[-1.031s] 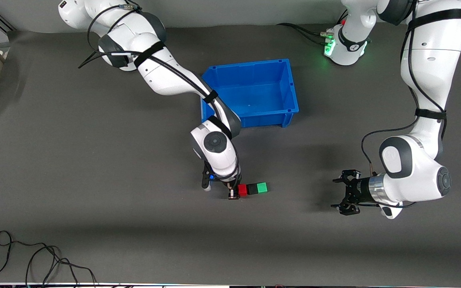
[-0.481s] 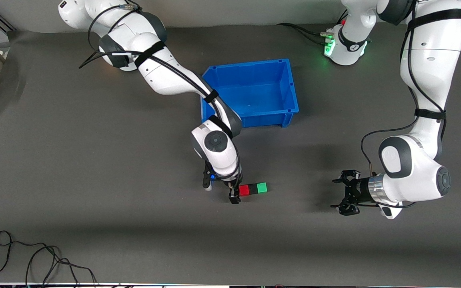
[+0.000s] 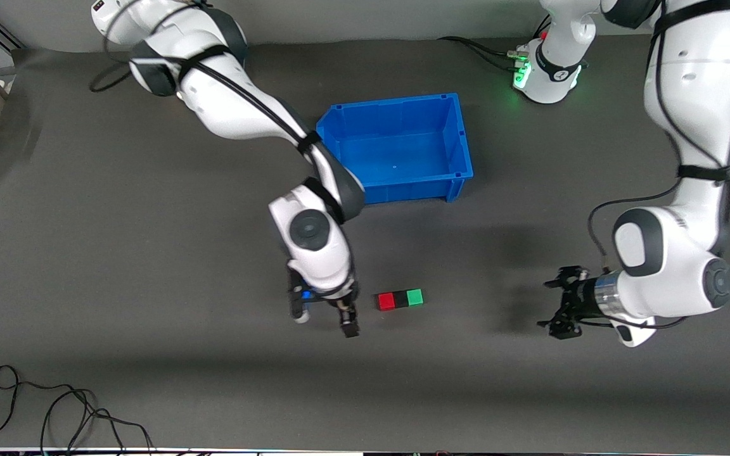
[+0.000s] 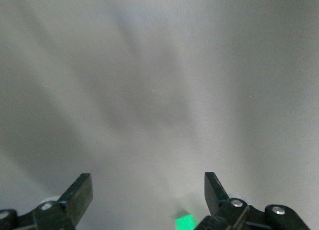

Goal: Attach green and red cubes to black cube
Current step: 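Open the right gripper and lift away while the left gripper withdraws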

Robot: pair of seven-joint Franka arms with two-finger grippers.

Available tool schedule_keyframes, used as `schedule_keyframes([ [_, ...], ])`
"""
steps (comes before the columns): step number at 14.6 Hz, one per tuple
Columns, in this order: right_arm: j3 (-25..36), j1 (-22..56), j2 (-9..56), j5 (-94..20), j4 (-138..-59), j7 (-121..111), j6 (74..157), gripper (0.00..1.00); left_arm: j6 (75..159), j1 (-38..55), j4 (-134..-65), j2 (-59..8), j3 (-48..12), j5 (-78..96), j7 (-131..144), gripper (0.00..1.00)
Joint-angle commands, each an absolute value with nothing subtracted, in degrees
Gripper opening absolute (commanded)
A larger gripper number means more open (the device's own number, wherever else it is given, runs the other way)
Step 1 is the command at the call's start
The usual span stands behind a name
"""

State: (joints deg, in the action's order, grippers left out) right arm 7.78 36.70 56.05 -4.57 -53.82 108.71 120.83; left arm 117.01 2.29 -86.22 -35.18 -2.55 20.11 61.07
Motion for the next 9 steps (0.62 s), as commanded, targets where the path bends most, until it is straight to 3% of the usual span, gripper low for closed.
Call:
schedule_keyframes([
  [1,7.2,34.3,48.1,-4.6,-55.8,99.0,109.5,0.99,109.2,0.2,-87.5,-27.9,-2.4,14.0,53.6,1.00],
  [6,7.6,25.7,34.9,-9.8,-56.3,77.8,89.9,1.00,91.4,-4.4,-88.0,-14.9,-2.4,7.2,33.0,1.00],
  [9,8.1,21.0,26.0,-9.6,-61.3,62.2,82.0,0.99,82.6,-6.7,-88.0,-8.5,-2.4,7.1,20.7,1.00],
])
